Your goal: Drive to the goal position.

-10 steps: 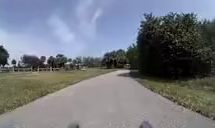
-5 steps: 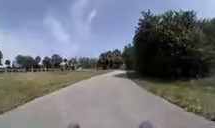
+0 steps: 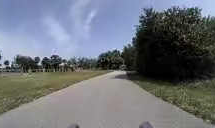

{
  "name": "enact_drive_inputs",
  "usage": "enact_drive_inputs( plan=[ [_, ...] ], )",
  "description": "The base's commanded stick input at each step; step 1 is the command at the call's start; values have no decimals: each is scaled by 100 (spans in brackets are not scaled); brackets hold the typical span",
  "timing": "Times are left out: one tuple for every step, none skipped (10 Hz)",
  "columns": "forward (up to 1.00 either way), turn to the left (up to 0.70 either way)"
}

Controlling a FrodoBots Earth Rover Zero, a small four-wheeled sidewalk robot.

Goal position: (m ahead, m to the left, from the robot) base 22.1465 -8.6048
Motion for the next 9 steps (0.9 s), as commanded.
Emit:
enact_drive_inputs(
  plan=[
    [70, 0],
    [70, 0],
    [70, 0],
    [70, 0],
    [70, 0],
    [70, 0],
    [70, 0],
    [70, 0],
    [70, 0]
  ],
)
